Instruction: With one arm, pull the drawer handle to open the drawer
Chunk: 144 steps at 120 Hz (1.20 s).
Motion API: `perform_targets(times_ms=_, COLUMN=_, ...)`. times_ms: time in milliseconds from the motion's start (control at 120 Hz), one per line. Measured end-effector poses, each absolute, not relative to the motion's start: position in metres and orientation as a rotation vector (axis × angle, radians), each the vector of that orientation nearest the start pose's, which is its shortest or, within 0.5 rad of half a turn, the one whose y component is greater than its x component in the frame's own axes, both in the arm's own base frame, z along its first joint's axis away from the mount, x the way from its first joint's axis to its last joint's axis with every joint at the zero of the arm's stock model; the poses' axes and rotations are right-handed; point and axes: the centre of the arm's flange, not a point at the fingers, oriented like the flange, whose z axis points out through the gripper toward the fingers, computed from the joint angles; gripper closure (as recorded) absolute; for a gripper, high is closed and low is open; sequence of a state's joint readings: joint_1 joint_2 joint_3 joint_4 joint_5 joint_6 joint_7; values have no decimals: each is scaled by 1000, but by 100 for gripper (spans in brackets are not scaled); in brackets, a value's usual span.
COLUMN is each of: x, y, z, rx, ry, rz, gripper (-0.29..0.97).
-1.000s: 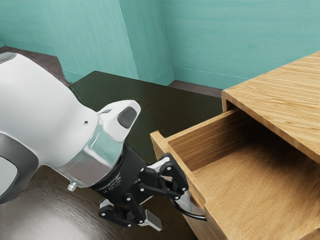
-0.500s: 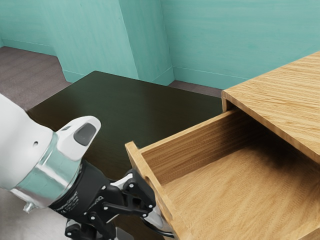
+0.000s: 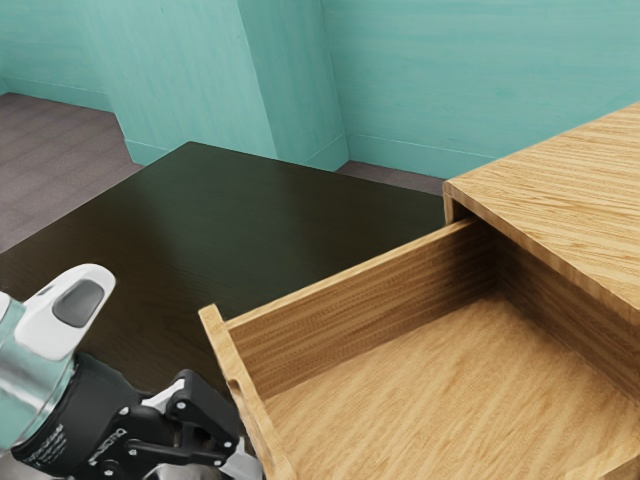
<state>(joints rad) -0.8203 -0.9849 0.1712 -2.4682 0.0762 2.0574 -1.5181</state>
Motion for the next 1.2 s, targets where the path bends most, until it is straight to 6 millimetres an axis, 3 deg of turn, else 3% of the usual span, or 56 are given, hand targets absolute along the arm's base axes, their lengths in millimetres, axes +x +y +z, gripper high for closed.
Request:
perform_targets(times_ms=367, x=240, y=-148, z=640, rx=2366, ry=1069, rz=242, gripper=31)
perform_targets(times_ms=592, x=233, y=-139, z=646, rx=2357, ry=1072, rz=272, gripper=11)
perform_targets(times_ms=733, x=207, y=-123, z=655, rx=2331, ry=1040, rz=317, gripper=6)
perform_targets(times_ms=833, x=173, y=-122, z=677, rx=2324, ry=988, rz=414, gripper=3)
perform_targets(times_ms=867, x=157, y=-135, z=701, rx=2326, ry=950, rz=481, gripper=3)
perform_targets(times_ms=950, x=100, y=-216, z=819, rx=2316, ry=756, rz=638, gripper=2)
perform_targets(times_ms=992, x=71, y=-252, z=848, rx=2332, ry=650, rz=626, gripper=2)
perform_targets(times_ms=1033, x=50, y=-286, z=852, rx=2391, ry=540, rz=572, gripper=1)
perform_targets(times_ms=1083, x=49, y=-349, z=847, rx=2494, ry=403, rz=442, gripper=1)
perform_targets(times_ms=1117, x=58, y=-390, z=842, rx=2549, ry=340, rz=353, gripper=1)
perform_targets(times_ms=1158, x=76, y=-444, z=814, rx=2641, ry=296, rz=281, gripper=1)
perform_targets(times_ms=1200, x=97, y=-484, z=790, rx=2707, ry=282, rz=253, gripper=1)
